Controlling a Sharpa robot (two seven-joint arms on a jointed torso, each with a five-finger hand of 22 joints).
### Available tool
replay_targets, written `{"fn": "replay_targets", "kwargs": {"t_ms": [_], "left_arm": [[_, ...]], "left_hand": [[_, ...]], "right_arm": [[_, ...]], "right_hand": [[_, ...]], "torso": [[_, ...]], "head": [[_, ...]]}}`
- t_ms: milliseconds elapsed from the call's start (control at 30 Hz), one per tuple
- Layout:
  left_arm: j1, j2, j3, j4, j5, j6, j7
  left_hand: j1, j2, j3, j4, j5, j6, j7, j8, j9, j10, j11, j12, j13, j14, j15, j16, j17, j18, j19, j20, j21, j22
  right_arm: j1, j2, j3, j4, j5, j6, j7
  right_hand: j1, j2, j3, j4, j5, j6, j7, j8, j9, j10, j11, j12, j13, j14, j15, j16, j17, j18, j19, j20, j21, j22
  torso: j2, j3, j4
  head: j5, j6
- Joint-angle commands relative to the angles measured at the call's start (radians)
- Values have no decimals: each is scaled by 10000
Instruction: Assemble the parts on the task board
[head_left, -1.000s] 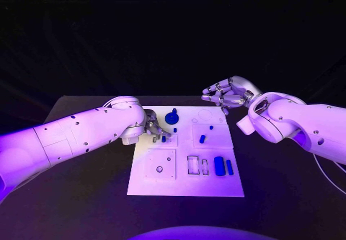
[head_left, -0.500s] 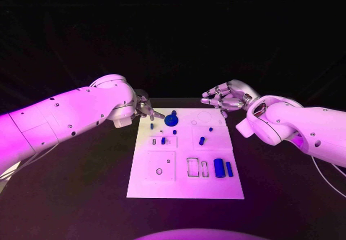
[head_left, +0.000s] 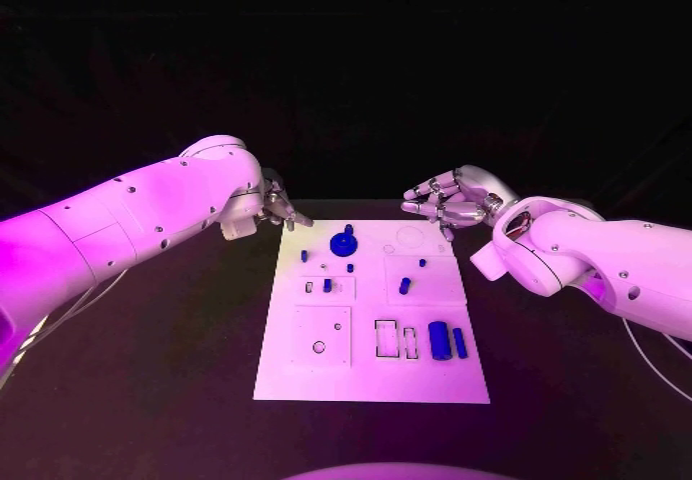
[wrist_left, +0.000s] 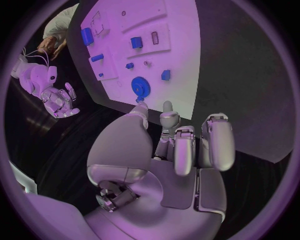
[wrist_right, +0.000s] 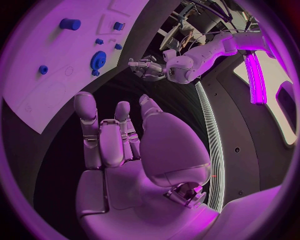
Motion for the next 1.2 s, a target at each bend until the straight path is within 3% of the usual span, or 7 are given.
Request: {"fn": "replay_targets", "kwargs": {"t_ms": [33, 467, 1200], "left_arm": [[13, 219, -53, -340, -145, 677, 485], [-208, 835, -286, -1332, -333, 1221, 810], [-312, 1016, -350, -1688, -201, 1811, 950]], "left_hand": [[139, 9, -21, -21, 43, 89, -32, 91, 52, 37, -92, 81, 54, 1051, -30, 24, 2634, 60, 60, -30, 43, 876], [113, 75, -72, 9, 28, 153, -83, 234, 137, 101, -139, 141, 101, 1051, -74, 24, 2634, 53, 80, -74, 57, 900], [59, 131, -121, 4, 19, 146, -103, 292, 183, 177, -158, 231, 202, 1051, -91, 24, 2634, 40, 108, -95, 95, 944]], "right_arm": [[-10, 14, -2, 11, -55, 1, 115], [-14, -5, -3, 62, -68, 0, 129], [-15, 29, -2, 62, -68, 30, 127]], "right_hand": [[99, 34, -74, 11, 81, -85, 8, 37, -6, -65, -18, 8, -24, -37, 32, -56, -10, 171, -34, 15, -70, -14], [135, 52, -97, 18, 148, -93, 8, 43, -6, -70, -17, 12, -40, -32, 31, -52, 0, 171, -24, 14, -83, -24], [135, 52, -97, 18, 148, -93, 8, 43, -6, -70, -17, 12, -40, -32, 31, -52, 0, 171, -24, 14, -83, -24]], "torso": [[19, -8, -7], [9, 2, -17], [-10, 6, -14]], "head": [[10, -6], [33, -117], [35, -160]]}}
